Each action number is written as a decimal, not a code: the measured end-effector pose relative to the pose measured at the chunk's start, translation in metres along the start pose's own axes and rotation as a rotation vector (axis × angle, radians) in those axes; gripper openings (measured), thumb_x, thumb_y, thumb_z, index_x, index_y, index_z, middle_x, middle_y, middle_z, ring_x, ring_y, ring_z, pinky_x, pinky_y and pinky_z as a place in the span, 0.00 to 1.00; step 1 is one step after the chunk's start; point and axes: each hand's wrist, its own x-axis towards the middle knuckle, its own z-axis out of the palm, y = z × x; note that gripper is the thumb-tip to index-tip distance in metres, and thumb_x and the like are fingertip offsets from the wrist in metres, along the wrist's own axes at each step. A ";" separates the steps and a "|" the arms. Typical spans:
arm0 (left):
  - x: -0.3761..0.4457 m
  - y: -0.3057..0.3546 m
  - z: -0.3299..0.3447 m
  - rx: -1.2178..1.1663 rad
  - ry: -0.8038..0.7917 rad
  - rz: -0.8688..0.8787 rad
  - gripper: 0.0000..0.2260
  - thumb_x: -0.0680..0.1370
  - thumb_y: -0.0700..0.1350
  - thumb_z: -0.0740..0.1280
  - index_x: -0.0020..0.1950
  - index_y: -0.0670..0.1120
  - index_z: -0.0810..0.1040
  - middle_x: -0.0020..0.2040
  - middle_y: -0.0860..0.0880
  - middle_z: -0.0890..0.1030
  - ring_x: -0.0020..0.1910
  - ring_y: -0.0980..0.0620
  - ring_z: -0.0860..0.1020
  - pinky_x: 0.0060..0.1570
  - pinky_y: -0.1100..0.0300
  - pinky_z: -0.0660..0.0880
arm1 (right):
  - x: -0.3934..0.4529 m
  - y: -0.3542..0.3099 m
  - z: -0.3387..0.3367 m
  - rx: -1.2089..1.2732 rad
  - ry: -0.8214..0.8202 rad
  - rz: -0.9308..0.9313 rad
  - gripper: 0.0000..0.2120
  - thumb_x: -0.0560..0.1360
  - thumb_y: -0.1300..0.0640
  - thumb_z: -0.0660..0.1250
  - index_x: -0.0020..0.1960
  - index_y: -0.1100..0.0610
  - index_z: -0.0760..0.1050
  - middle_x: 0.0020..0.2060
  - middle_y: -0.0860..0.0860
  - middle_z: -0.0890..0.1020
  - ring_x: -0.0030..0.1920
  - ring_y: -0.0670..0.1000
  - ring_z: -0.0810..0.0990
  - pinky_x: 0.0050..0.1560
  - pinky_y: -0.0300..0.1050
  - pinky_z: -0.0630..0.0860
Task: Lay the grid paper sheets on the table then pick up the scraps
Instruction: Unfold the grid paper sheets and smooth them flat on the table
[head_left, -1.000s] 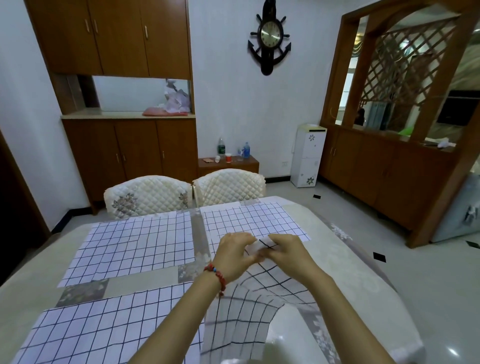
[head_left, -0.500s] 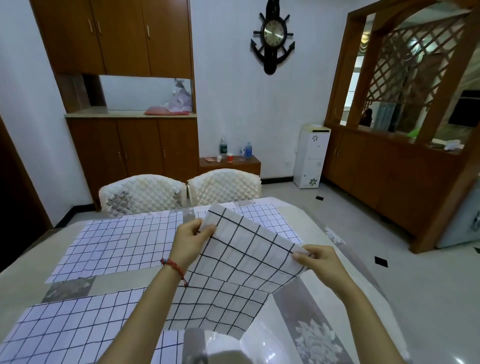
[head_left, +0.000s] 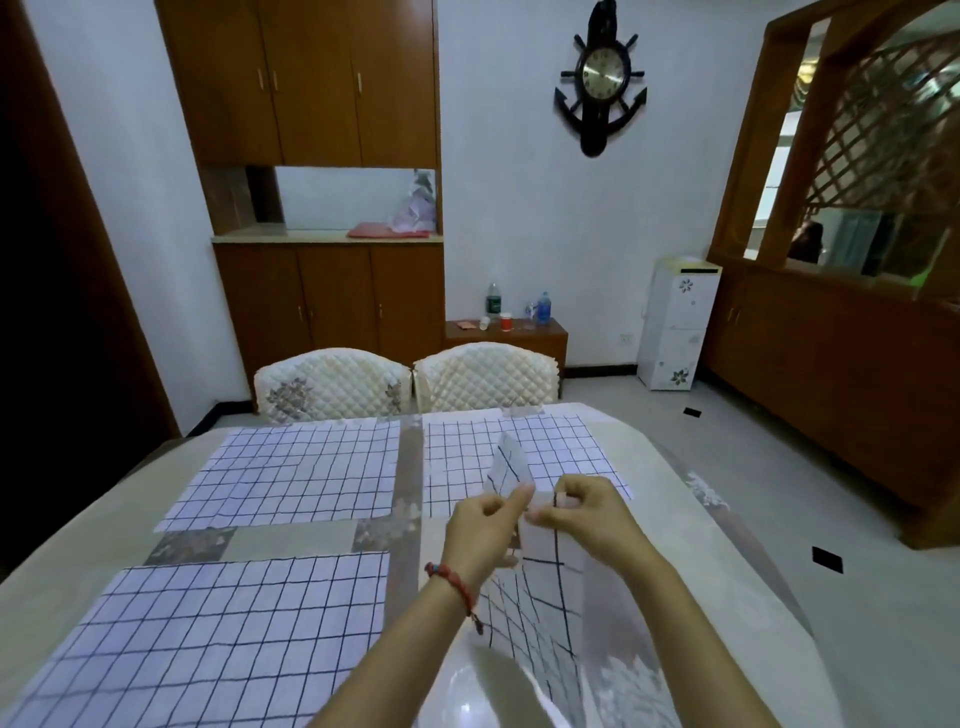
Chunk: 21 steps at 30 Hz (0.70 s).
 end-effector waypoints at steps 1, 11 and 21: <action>-0.001 0.002 0.002 -0.069 -0.029 -0.064 0.16 0.73 0.57 0.67 0.42 0.43 0.80 0.38 0.47 0.83 0.39 0.49 0.82 0.39 0.56 0.80 | -0.001 0.000 0.002 -0.039 -0.031 -0.002 0.19 0.62 0.52 0.76 0.28 0.51 0.65 0.26 0.47 0.67 0.28 0.45 0.65 0.34 0.41 0.63; 0.004 0.001 0.000 -0.157 -0.091 -0.039 0.09 0.75 0.41 0.67 0.36 0.41 0.78 0.36 0.44 0.82 0.32 0.51 0.81 0.31 0.61 0.78 | -0.009 0.005 -0.009 -0.048 -0.154 -0.016 0.19 0.64 0.56 0.75 0.28 0.51 0.64 0.23 0.43 0.67 0.27 0.43 0.63 0.32 0.39 0.59; 0.043 -0.017 -0.042 -0.012 0.089 -0.020 0.08 0.73 0.37 0.68 0.34 0.40 0.79 0.30 0.47 0.80 0.27 0.53 0.78 0.26 0.66 0.76 | 0.017 0.034 -0.058 -0.168 0.104 0.098 0.09 0.67 0.60 0.73 0.32 0.59 0.74 0.31 0.52 0.74 0.36 0.50 0.71 0.34 0.42 0.64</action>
